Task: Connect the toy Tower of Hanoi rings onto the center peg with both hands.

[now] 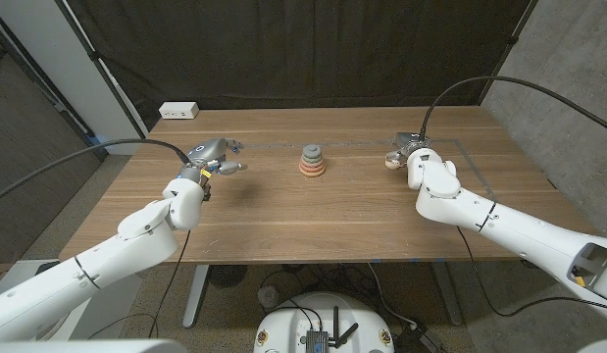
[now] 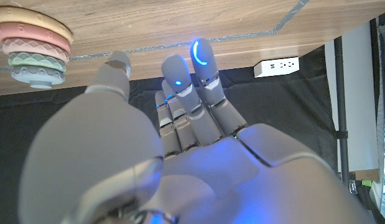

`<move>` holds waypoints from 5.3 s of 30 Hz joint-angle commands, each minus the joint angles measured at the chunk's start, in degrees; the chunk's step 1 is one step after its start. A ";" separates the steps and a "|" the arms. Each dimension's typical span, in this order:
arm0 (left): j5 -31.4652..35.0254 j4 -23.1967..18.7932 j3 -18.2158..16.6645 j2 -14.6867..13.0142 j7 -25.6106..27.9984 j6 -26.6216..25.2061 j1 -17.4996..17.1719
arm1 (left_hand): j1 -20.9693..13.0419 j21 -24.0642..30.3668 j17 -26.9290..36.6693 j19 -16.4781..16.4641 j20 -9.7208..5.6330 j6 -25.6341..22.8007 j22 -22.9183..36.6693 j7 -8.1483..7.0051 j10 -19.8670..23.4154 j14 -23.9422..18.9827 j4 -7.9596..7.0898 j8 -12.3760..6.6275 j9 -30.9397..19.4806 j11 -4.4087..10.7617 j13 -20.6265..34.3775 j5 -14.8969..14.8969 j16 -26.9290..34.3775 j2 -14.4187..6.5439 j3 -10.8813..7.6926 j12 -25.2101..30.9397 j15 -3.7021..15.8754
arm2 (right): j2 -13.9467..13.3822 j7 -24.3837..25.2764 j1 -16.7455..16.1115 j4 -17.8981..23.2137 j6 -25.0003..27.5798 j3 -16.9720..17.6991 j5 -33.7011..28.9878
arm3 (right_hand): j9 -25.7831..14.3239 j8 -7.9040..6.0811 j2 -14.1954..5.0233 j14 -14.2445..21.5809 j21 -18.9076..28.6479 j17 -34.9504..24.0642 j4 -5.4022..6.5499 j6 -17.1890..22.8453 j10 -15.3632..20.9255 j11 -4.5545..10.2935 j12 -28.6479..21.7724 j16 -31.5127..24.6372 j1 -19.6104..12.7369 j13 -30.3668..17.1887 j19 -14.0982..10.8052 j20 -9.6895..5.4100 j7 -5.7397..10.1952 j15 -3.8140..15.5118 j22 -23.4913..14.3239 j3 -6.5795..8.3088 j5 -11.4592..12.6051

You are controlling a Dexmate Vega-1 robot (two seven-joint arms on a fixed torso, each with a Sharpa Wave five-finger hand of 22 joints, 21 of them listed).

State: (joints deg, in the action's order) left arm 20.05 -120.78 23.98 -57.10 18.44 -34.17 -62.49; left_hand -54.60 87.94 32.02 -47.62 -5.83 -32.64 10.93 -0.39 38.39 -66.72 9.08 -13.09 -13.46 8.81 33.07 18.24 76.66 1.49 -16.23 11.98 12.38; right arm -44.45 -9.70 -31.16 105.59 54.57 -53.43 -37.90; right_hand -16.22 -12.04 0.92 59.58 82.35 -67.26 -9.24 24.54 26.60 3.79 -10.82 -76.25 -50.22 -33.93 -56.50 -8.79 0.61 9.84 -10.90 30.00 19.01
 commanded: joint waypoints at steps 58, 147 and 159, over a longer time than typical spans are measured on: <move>-0.95 -0.98 -1.27 -1.56 0.26 0.45 -1.59 | 1.64 -0.56 0.90 -0.75 -6.12 -2.05 0.00 0.08 2.33 -1.34 -0.07 0.29 -0.46 0.26 -0.31 0.55 -0.17 -0.94 -2.04 0.22 0.20 | 5.02 -7.26 12.32 -14.82 3.09 -10.87 10.17 | 0.41 -0.51 0.60 0.05 0.54 -0.44 0.15 -1.08 0.08 -0.06 -0.92 1.65 1.12 0.71 0.94 -3.60 -0.26 2.74 0.25 -2.50 -1.04; -1.59 -1.00 -1.30 -1.39 0.40 0.85 -1.18 | 2.53 -0.88 1.41 -1.24 -6.17 -3.32 -0.13 0.06 3.61 -1.66 0.29 0.63 -0.81 0.41 0.27 1.00 -1.47 -1.09 -5.30 0.29 0.23 | -2.36 -8.77 12.45 2.69 6.80 -11.43 6.00 | -0.11 -5.64 -2.61 9.30 0.18 -2.53 -0.29 11.16 13.89 2.23 -2.43 -3.29 -8.42 -0.83 -9.02 -4.08 1.55 2.85 -0.08 0.19 1.46; -1.91 -0.60 -1.47 -1.27 0.69 1.42 -1.24 | 2.60 -0.87 1.39 -1.28 -6.17 -3.65 -0.09 0.12 3.82 -1.66 0.28 0.59 -0.86 0.47 0.33 0.98 -1.64 -1.03 -5.66 0.26 0.23 | -3.19 -11.27 12.13 5.43 6.25 -10.31 3.64 | -0.01 -5.71 -2.63 9.41 0.08 -2.67 -0.23 11.69 14.48 2.16 -2.31 -3.56 -8.41 -0.98 -9.10 -4.07 1.49 2.84 -0.16 0.31 1.68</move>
State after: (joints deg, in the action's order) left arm 18.40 -121.70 22.66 -58.44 18.84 -33.20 -63.61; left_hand -52.34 87.21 33.34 -48.45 -5.83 -35.72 10.65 -0.43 41.98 -68.38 9.41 -12.64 -14.18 9.10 33.29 19.07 75.37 0.29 -21.45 11.99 12.59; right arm -46.77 -18.88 -18.78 108.21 61.10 -64.75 -32.03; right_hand -16.07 -17.38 -1.65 68.71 82.58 -69.91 -9.87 35.15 38.13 4.60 -13.23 -79.54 -58.23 -34.53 -65.25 -12.59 1.93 12.60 -10.82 29.58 20.40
